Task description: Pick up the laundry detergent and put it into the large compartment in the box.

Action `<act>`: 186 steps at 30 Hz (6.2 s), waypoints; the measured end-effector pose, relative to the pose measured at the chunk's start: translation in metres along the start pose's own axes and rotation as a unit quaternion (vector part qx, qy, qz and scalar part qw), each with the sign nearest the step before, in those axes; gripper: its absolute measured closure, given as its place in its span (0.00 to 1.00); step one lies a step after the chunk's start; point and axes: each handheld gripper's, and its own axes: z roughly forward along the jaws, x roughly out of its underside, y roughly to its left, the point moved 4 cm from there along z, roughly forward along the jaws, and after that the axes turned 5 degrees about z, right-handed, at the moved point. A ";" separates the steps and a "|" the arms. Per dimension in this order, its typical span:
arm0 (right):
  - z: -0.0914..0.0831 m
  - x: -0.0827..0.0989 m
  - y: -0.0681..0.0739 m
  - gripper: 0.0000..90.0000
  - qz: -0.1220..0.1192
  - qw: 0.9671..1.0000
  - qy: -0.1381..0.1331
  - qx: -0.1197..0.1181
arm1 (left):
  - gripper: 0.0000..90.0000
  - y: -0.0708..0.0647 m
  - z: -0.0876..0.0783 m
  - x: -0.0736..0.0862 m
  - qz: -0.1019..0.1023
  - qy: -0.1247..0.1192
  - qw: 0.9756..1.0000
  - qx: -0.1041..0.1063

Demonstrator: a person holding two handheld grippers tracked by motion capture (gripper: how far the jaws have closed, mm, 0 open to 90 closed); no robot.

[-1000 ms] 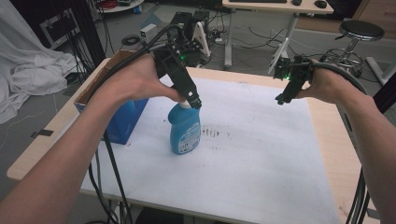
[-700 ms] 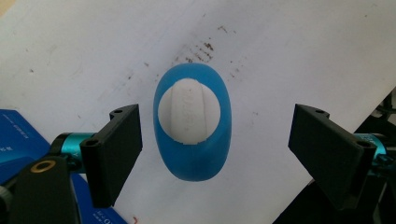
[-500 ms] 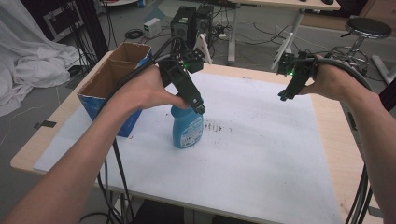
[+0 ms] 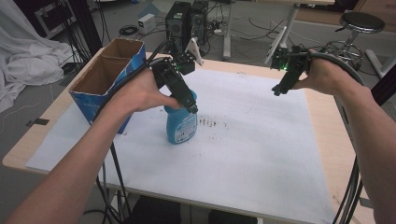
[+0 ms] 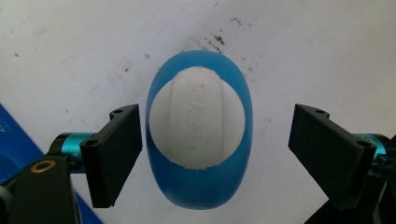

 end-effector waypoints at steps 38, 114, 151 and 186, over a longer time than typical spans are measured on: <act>-0.001 0.002 -0.001 0.14 0.004 1.000 -0.001 0.002 | 0.23 0.000 0.008 -0.002 -0.006 0.013 1.000 -0.009; 0.002 0.002 0.004 0.14 0.003 1.000 0.012 -0.003 | 0.43 0.000 0.000 -0.005 0.045 0.042 0.998 -0.008; 0.002 0.005 0.002 0.14 0.004 1.000 0.006 -0.003 | 0.43 0.068 -0.142 -0.033 0.045 0.043 0.997 -0.043; 0.008 0.001 0.007 0.14 -0.008 1.000 0.005 -0.009 | 0.43 0.157 -0.213 0.032 -0.024 0.044 0.995 -0.089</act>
